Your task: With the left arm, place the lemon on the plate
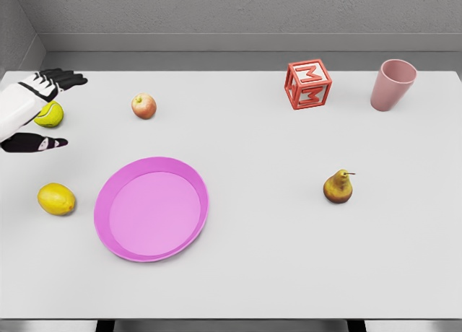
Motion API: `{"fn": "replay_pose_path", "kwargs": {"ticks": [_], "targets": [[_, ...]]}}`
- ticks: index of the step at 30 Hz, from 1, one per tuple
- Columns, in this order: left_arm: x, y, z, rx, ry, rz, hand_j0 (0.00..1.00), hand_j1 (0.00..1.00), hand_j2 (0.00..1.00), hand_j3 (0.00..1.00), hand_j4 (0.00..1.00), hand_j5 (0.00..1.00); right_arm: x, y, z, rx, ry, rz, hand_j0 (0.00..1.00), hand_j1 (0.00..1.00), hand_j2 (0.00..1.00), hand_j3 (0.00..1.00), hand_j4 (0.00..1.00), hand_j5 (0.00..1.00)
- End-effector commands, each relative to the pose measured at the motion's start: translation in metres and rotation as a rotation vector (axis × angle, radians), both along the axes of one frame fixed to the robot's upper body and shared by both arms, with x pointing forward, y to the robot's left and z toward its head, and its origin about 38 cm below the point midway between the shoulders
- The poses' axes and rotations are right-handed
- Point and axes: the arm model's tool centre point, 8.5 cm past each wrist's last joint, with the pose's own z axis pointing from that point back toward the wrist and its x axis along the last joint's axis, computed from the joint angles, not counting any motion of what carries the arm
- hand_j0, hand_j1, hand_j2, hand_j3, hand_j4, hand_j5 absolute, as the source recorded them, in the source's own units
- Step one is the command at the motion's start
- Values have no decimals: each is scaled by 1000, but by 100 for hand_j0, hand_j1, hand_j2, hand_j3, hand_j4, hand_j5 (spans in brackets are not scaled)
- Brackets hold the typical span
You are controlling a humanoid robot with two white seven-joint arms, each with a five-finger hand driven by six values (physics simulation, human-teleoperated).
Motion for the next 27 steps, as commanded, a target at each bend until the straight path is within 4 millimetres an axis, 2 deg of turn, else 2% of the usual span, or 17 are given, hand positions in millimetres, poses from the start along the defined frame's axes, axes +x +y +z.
{"fn": "replay_pose_path", "kwargs": {"ticks": [1, 11, 13, 15, 18, 20, 24, 27], "targets": [[0, -1, 1, -5, -3, -3, 100, 100, 100, 100, 100, 100, -1, 0, 0, 0, 1, -9, 100, 100, 100, 100, 100, 100], [-5, 3, -9, 37, 40, 1, 100, 100, 100, 100, 100, 100, 0, 0, 0, 0, -1, 1, 100, 100, 100, 100, 100, 100], [-11, 25, 7, 167, 93, -13, 100, 100, 100, 100, 100, 100, 0, 0, 0, 0, -1, 1, 100, 100, 100, 100, 100, 100], [-15, 29, 1, 226, 139, -25, 100, 100, 100, 100, 100, 100, 0, 0, 0, 0, -1, 1, 100, 100, 100, 100, 100, 100], [-18, 39, 12, 279, 147, -17, 100, 100, 100, 100, 100, 100, 0, 0, 0, 0, -1, 1, 100, 100, 100, 100, 100, 100], [-24, 41, -1, 306, 200, -30, 100, 100, 100, 100, 100, 100, 0, 0, 0, 0, -1, 1, 100, 100, 100, 100, 100, 100], [-34, 29, -36, 327, 299, -85, 100, 100, 100, 100, 100, 100, 0, 0, 0, 0, -1, 1, 100, 100, 100, 100, 100, 100], [-43, 27, -48, 368, 357, -119, 100, 100, 100, 100, 100, 100, 0, 0, 0, 0, -1, 1, 100, 100, 100, 100, 100, 100]]}}
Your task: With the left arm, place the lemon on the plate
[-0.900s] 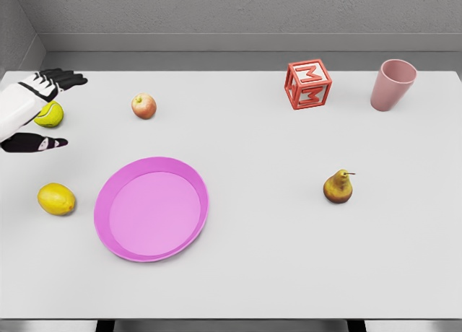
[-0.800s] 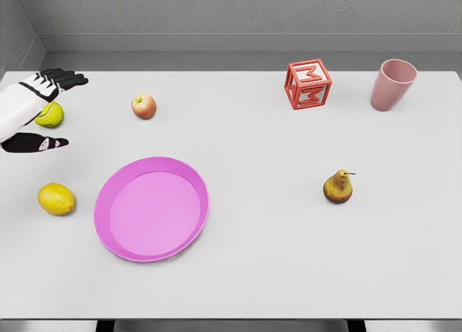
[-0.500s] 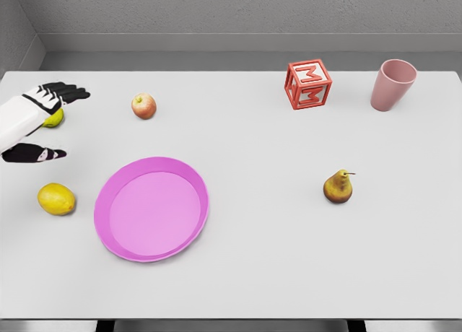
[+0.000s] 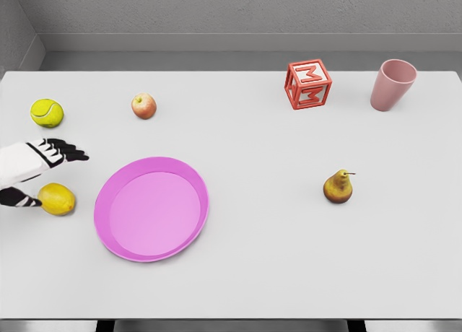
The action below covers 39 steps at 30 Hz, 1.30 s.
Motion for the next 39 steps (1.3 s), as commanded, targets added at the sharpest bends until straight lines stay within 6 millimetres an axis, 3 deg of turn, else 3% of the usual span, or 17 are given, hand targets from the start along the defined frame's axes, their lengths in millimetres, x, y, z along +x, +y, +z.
{"fn": "replay_pose_path", "kwargs": {"ticks": [1, 9, 11, 23, 24, 26, 33, 39], "targets": [[-9, -3, -15, 21, 64, -23, 100, 100, 100, 100, 100, 100, 0, 0, 0, 0, 0, -1, 100, 100, 100, 100, 100, 100], [-10, 3, -26, 52, 82, -9, 100, 100, 100, 100, 100, 100, 0, 0, 0, 0, 0, -1, 100, 100, 100, 100, 100, 100], [-8, 18, -33, 58, 98, 39, 100, 100, 100, 100, 100, 100, 0, 0, 0, 0, 0, -1, 100, 100, 100, 100, 100, 100], [-5, 8, -40, 26, 99, 34, 100, 100, 100, 100, 100, 100, 0, 0, 0, 0, 0, -1, 100, 100, 100, 100, 100, 100], [-5, 8, -40, 28, 97, 34, 98, 98, 98, 98, 98, 98, 0, 0, 0, 0, 0, -1, 100, 100, 100, 100, 100, 100], [-6, 8, -42, 43, 119, 27, 83, 83, 83, 83, 83, 83, 0, 0, 0, 0, 0, -1, 100, 100, 100, 100, 100, 100], [-8, 8, -45, 68, 143, 20, 78, 78, 78, 78, 78, 78, 0, 0, 0, 0, 0, -1, 100, 100, 100, 100, 100, 100], [-7, 11, -44, 92, 157, 19, 66, 66, 66, 66, 66, 66, 0, 0, 0, 0, 0, -1, 100, 100, 100, 100, 100, 100]]}}
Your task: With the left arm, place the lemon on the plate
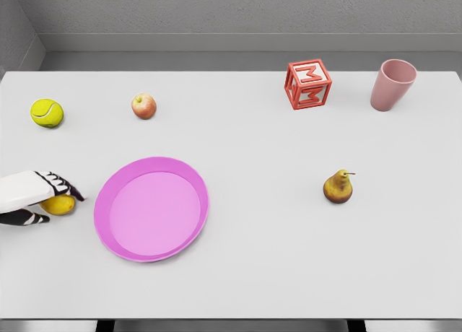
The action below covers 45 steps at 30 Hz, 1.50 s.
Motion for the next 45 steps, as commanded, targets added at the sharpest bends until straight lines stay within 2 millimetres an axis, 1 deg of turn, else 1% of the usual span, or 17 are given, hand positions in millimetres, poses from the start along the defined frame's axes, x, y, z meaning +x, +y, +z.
{"fn": "replay_pose_path", "kwargs": {"ticks": [1, 7, 8, 9, 10, 17, 21, 23, 24, 27, 29, 30, 32, 37, 41, 43, 45], "targets": [[-1, 1, -1, 14, 12, -5, 64, 64, 64, 64, 64, 64, 0, 0, 0, 0, 0, -1, 100, 100, 100, 100, 100, 100], [-1, 1, -1, 16, 13, -5, 55, 55, 55, 55, 55, 55, 0, 0, 0, 0, 0, -1, 100, 100, 100, 100, 100, 100], [-1, 1, -1, 16, 13, -5, 52, 52, 52, 52, 52, 52, 0, 0, 0, 0, 0, -1, 100, 100, 100, 100, 100, 100], [-2, 1, -2, 23, 20, -8, 47, 47, 47, 47, 47, 47, 0, 0, 0, 0, 0, -1, 100, 100, 100, 100, 100, 100], [-2, 1, -2, 29, 25, -9, 46, 46, 46, 46, 46, 46, 0, 0, 0, 0, 0, 1, 100, 100, 100, 100, 100, 100], [6, -1, 12, 5, -16, -8, 46, 46, 46, 46, 46, 46, 0, 0, 0, 0, 0, -1, 100, 100, 100, 100, 100, 100], [11, 0, 26, -21, -59, 5, 47, 47, 47, 47, 47, 47, 0, 0, 0, 0, 0, -1, 100, 100, 100, 100, 100, 100], [10, -15, 29, -41, -72, -33, 47, 47, 47, 47, 47, 47, 0, 0, 0, 0, 0, -1, 100, 100, 100, 100, 100, 100], [11, -18, 27, -51, -73, -35, 47, 47, 47, 47, 47, 47, 0, 0, 0, 0, 0, -1, 100, 100, 100, 100, 100, 100], [15, -28, 36, -68, -104, -60, 47, 47, 47, 47, 47, 47, 0, 0, 0, 0, 0, -1, 100, 100, 100, 100, 100, 100], [15, -33, 36, -79, -110, -68, 47, 47, 47, 47, 47, 47, 0, 0, 0, 0, 0, -1, 100, 100, 100, 100, 100, 100], [15, -40, 38, -85, -115, -88, 47, 47, 47, 47, 47, 47, 0, 0, 0, 0, 0, -1, 100, 100, 100, 100, 100, 100], [14, -45, 35, -98, -113, -97, 47, 47, 47, 47, 47, 47, 0, 0, 0, 0, 0, -1, 100, 100, 100, 100, 100, 100], [10, -69, 29, -138, -117, -144, 48, 48, 48, 48, 48, 48, 0, 0, 0, 0, 0, -1, 100, 100, 100, 100, 100, 100], [6, -93, 20, -167, -95, -196, 48, 48, 48, 48, 48, 48, 0, 0, 0, 0, 0, 1, 100, 100, 100, 100, 100, 100], [3, -101, 16, -177, -82, -215, 48, 48, 48, 48, 48, 48, 0, 0, 0, 0, 0, -1, 100, 100, 100, 100, 100, 100], [2, -103, 16, -178, -84, -221, 48, 48, 48, 48, 48, 48, 0, 0, 0, 0, 0, -1, 100, 100, 100, 100, 100, 100]]}}
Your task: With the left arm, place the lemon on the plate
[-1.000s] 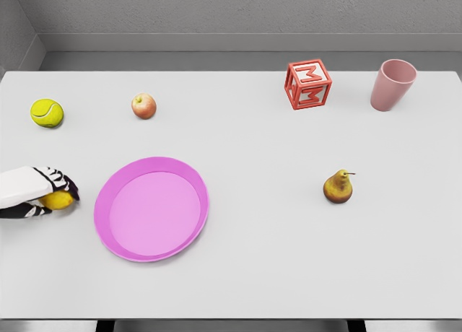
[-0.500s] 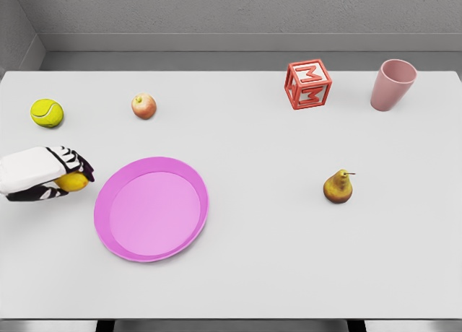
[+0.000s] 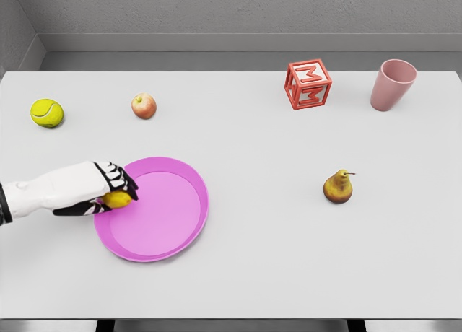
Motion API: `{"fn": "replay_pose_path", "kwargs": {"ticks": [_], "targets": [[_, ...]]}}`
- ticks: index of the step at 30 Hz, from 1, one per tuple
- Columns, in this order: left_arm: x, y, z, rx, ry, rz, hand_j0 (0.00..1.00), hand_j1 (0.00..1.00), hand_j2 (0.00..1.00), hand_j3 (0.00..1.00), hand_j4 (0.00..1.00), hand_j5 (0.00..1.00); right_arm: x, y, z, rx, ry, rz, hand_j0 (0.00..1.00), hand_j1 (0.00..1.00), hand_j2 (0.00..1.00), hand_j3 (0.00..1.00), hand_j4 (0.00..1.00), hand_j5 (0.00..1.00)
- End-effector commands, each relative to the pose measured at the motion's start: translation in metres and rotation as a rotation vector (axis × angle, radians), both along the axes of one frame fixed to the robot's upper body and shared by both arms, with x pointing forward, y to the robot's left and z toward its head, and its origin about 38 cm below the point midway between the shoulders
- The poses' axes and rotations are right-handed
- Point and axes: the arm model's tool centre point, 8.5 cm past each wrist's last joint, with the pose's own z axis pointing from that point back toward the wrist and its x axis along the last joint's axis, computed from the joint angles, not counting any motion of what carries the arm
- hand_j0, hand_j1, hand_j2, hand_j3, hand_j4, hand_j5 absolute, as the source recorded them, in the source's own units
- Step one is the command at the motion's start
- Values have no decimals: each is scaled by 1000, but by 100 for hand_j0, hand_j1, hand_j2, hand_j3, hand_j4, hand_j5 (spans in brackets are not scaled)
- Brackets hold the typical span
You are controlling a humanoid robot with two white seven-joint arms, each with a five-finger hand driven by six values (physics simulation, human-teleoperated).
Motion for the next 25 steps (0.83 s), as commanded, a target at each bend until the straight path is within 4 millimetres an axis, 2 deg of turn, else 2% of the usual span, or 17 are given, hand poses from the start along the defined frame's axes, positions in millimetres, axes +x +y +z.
{"fn": "replay_pose_path", "kwargs": {"ticks": [1, 2, 4, 5, 6, 12, 14, 16, 18, 19, 22, 25], "targets": [[-3, -8, -3, -15, 12, -18, 48, 48, 48, 48, 48, 48, 0, 0, 0, 0, 0, -1, 100, 100, 100, 100, 100, 100], [-4, -9, -3, -18, 11, -22, 50, 50, 50, 50, 50, 50, 0, 0, 0, 0, 0, -1, 100, 100, 100, 100, 100, 100], [-4, -16, -3, -39, 6, -30, 64, 64, 64, 64, 64, 64, 0, 0, 0, 0, 0, -1, 100, 100, 100, 100, 100, 100], [-2, -17, 0, -42, -2, -32, 78, 78, 78, 78, 78, 78, 0, 0, 0, 0, 0, -1, 100, 100, 100, 100, 100, 100], [-2, -18, 1, -45, -5, -34, 97, 97, 97, 97, 97, 97, 0, 0, 0, 0, 0, -1, 100, 100, 100, 100, 100, 100], [0, -18, 4, -46, -12, -34, 100, 100, 100, 100, 100, 100, 0, 0, 0, 0, 0, 1, 100, 100, 100, 100, 100, 100], [4, -14, 11, -46, -27, -29, 100, 100, 100, 100, 100, 100, 0, 0, 0, 0, 0, -1, 100, 100, 100, 100, 100, 100], [11, -5, 25, -44, -54, -10, 100, 100, 100, 100, 100, 100, 0, 0, 0, 0, 0, -1, 100, 100, 100, 100, 100, 100], [18, 13, 53, -44, -89, 21, 100, 100, 100, 100, 100, 100, 0, 0, 0, 0, 0, -1, 100, 100, 100, 100, 100, 100], [21, 20, 54, -37, -89, 40, 100, 100, 100, 100, 100, 100, 0, 0, 0, 0, 0, -1, 100, 100, 100, 100, 100, 100], [26, 44, 35, -31, -35, 121, 100, 100, 100, 100, 100, 100, 0, 0, 0, 0, 0, -1, 100, 100, 100, 100, 100, 100], [27, 45, 32, -23, -29, 127, 100, 100, 100, 100, 100, 100, 0, 0, 0, 0, 0, -1, 100, 100, 100, 100, 100, 100]]}}
